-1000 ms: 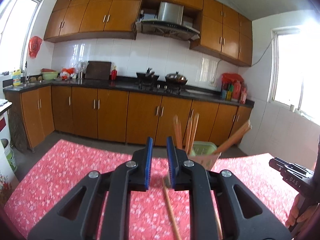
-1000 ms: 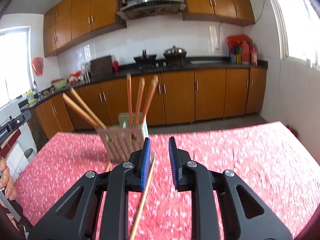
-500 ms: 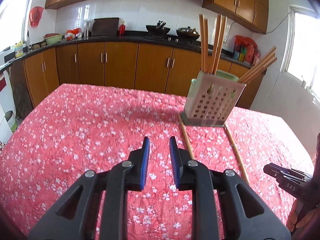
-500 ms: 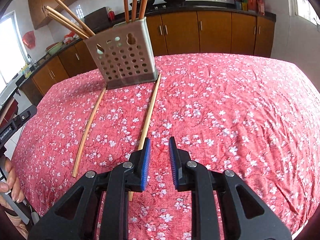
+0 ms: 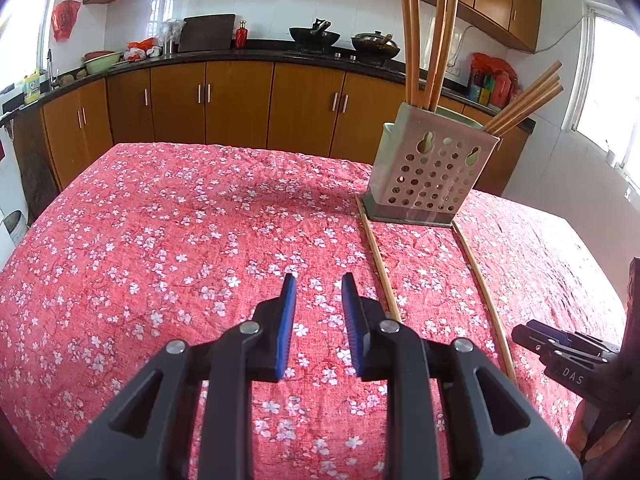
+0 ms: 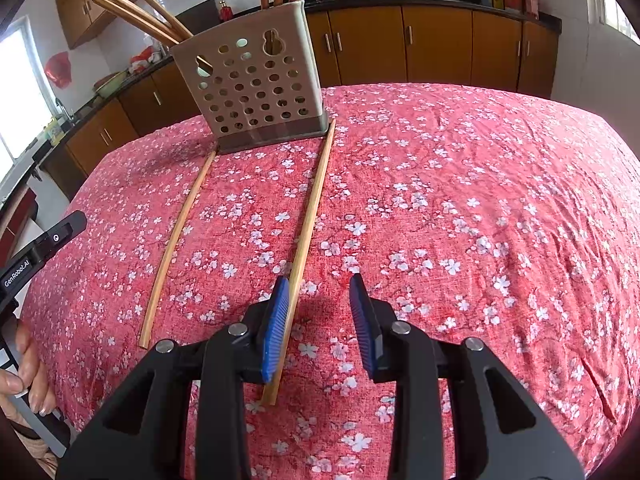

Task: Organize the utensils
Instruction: 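Lower the right tool to a loose chopstick and close on it, then close the left tool on a loose chopstick while the right tool holds its chopstick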

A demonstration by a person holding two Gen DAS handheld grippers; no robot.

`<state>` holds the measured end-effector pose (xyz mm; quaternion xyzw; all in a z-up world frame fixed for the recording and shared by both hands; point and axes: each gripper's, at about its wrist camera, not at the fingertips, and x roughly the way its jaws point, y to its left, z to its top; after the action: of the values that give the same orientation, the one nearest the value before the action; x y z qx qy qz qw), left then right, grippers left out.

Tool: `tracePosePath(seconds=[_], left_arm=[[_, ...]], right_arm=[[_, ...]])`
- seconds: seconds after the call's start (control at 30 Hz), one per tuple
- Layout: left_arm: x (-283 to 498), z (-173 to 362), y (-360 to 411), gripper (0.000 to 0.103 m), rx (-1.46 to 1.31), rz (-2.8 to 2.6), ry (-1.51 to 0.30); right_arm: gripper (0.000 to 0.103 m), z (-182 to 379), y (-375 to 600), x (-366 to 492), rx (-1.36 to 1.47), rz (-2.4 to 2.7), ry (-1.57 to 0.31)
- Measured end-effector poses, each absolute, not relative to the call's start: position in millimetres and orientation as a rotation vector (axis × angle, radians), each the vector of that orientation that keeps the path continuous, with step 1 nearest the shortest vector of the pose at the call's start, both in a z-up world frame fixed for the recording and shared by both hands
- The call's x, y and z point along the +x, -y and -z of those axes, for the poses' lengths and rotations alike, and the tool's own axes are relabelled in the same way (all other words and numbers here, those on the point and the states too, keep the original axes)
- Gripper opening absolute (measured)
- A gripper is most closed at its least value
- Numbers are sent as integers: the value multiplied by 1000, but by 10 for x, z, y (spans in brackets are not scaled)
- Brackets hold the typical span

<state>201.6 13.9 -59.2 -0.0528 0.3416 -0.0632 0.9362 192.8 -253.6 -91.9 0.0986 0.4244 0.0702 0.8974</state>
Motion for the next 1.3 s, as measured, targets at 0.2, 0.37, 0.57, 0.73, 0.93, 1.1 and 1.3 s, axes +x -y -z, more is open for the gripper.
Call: tracePosePath(seconds=[0.2, 0.37, 0.57, 0.73, 0.93, 1.1, 1.3], left_arm=[[2027, 607, -114, 25, -103, 131, -707], [2050, 615, -104, 25, -100, 130, -711], [2057, 621, -96, 25, -100, 130, -713], [2076, 637, -91, 25, -104, 140, -720], [2082, 661, -26, 25, -100, 162, -733], [2103, 696, 78, 25, -95, 188, -753], [2176, 779, 289, 25, -62, 230, -812]], right_arm=[[33, 987, 2433, 1970, 184, -162, -891], [32, 1008, 2375, 1994, 153, -163, -894], [30, 1007, 2381, 1995, 132, -162, -888], [25, 1008, 2359, 1989, 115, -164, -882], [10, 1031, 2452, 2009, 127, -142, -879], [8, 1036, 2554, 2023, 134, -92, -875], [8, 1040, 2814, 2099, 165, -1, -884]])
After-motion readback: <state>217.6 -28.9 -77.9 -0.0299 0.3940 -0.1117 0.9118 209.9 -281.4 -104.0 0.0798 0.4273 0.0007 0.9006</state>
